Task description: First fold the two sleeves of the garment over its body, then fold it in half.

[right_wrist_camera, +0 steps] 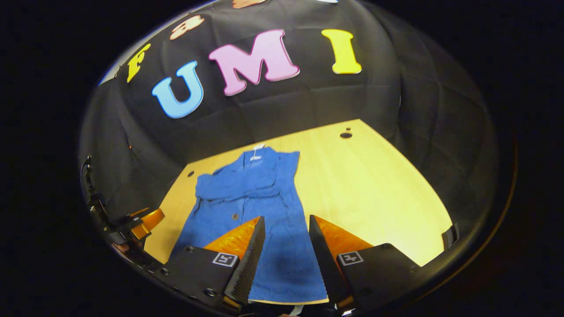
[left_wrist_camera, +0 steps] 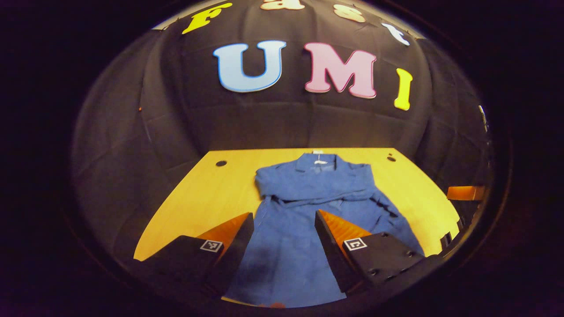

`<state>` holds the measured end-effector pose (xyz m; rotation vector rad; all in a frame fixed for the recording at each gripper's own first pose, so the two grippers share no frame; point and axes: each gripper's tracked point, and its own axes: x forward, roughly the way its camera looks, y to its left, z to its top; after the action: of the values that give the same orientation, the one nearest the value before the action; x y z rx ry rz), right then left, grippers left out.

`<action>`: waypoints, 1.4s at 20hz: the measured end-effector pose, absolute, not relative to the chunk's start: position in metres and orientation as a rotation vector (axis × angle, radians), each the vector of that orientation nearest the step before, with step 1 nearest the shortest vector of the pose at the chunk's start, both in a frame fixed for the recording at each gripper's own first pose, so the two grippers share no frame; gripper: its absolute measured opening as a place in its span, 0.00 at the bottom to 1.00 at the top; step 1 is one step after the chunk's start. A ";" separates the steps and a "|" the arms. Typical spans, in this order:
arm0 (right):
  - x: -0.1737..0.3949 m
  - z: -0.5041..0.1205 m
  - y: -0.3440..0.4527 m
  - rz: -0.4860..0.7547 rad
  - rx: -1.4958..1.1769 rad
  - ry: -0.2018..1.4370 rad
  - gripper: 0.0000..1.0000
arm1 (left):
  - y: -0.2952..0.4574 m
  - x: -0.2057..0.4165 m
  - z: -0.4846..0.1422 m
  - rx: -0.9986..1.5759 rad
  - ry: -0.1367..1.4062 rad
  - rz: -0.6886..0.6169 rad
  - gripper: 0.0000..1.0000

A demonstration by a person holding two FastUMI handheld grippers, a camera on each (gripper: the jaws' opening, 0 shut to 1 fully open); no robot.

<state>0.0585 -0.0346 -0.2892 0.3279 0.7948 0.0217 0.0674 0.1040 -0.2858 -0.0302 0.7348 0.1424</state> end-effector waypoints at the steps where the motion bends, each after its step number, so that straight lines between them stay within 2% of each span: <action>1: 0.053 -0.303 -0.029 0.031 0.328 0.829 0.64 | 0.111 0.058 -0.298 -0.049 0.762 0.143 0.83; 2: 0.049 -0.311 -0.024 0.040 0.326 0.862 1.00 | 0.113 0.045 -0.311 -0.084 0.805 0.132 0.83; 8: -0.015 -0.368 -0.025 -0.001 0.241 1.071 0.99 | 0.146 -0.012 -0.385 -0.122 0.984 0.165 0.83; 14: -0.062 -0.404 -0.027 -0.060 0.192 1.253 1.00 | 0.161 -0.027 -0.421 -0.100 1.101 0.192 0.84; 18: -0.072 -0.410 -0.032 -0.089 0.197 1.282 0.99 | 0.166 -0.033 -0.424 -0.074 1.131 0.187 0.84; 24: -0.074 -0.412 -0.035 -0.113 0.226 1.290 0.99 | 0.156 -0.040 -0.426 -0.046 1.161 0.091 0.84; 28: -0.084 -0.421 -0.031 -0.107 0.245 1.327 0.99 | 0.155 -0.039 -0.425 -0.084 1.171 0.094 0.83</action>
<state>-0.0837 -0.0312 -0.4212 0.2447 1.3268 -0.1066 -0.0391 0.1554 -0.4253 -0.0839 1.1706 0.0945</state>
